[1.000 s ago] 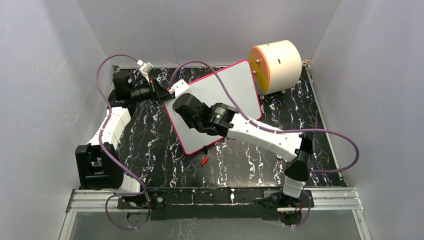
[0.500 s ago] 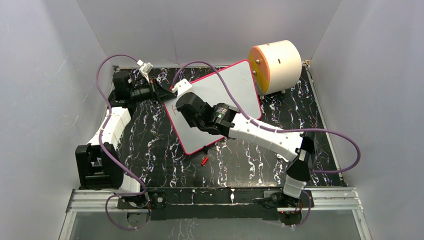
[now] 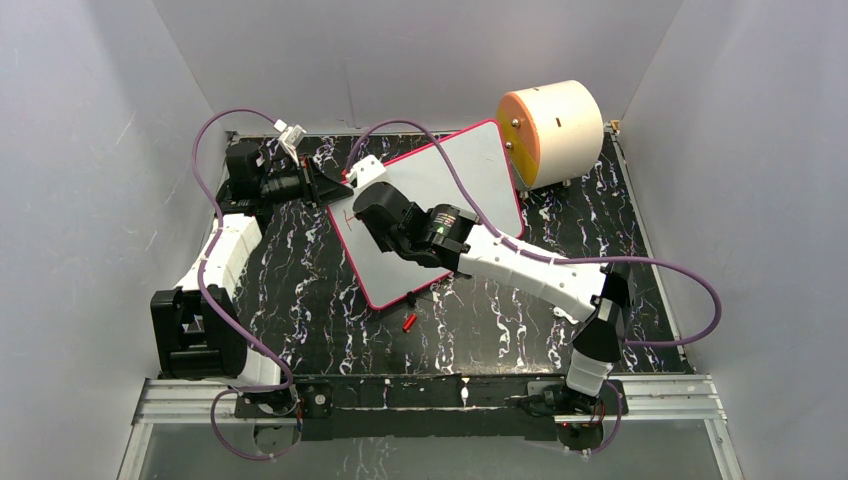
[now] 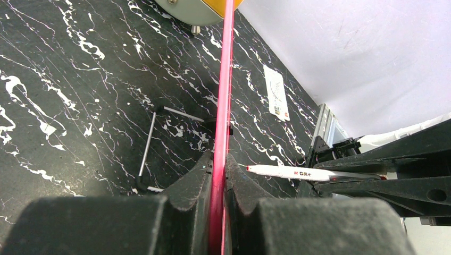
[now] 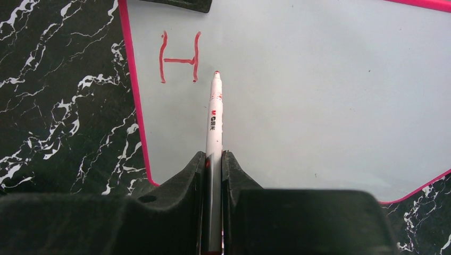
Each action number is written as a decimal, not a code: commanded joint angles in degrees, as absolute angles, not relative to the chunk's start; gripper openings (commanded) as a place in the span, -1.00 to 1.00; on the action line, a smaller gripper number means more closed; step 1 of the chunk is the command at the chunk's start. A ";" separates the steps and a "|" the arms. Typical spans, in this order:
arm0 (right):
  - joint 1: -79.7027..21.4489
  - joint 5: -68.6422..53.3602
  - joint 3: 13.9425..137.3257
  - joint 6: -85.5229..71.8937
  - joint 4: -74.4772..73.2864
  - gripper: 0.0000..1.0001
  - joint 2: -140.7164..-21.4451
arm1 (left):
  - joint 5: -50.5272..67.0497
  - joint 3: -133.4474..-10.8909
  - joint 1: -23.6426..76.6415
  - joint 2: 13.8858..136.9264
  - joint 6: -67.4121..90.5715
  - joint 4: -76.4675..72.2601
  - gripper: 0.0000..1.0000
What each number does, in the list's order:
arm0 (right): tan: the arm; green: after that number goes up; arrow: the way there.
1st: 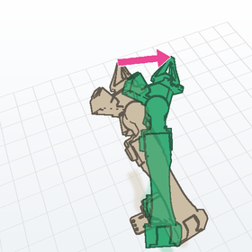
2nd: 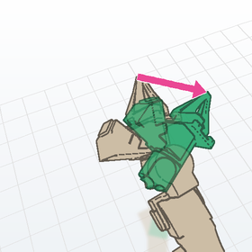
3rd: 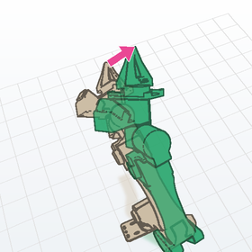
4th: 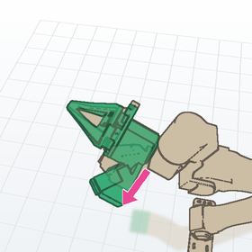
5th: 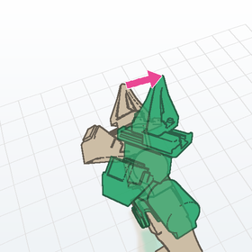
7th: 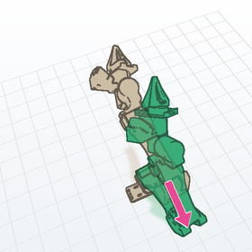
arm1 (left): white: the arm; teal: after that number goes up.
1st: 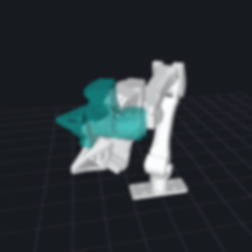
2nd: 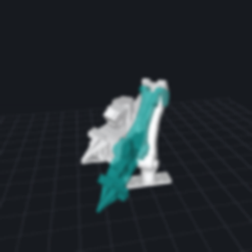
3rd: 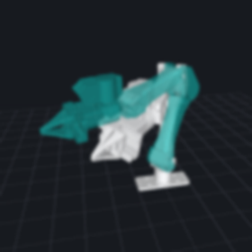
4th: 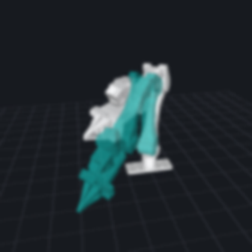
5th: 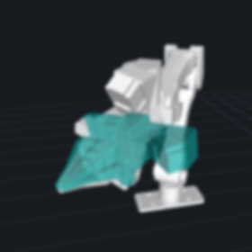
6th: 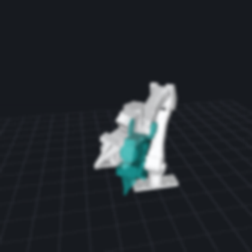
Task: Write a sentence on the whiteboard
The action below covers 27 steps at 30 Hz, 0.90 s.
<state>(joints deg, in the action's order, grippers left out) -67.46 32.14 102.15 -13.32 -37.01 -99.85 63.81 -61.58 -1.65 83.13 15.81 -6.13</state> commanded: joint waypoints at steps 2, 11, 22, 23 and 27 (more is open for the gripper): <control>-66.99 32.58 103.13 -13.37 -34.60 -1.00 -100.27 | 62.29 -61.70 -0.80 81.96 14.92 -1.96 -1.00; -66.88 31.73 103.66 -13.53 -34.72 -1.00 -100.76 | 62.31 -61.65 -0.79 81.85 14.94 -1.93 -1.00; -66.87 31.33 104.70 -13.45 -34.21 -1.00 -102.09 | 62.40 -61.76 -0.79 81.91 14.94 -1.90 -1.00; -66.86 31.44 104.69 -13.45 -34.13 -1.00 -102.10 | 62.39 -61.74 -0.79 81.91 14.94 -1.87 -1.00; -66.79 31.56 104.90 -13.45 -33.86 -1.00 -102.47 | 62.41 -61.69 -0.79 81.82 14.90 -1.90 -1.00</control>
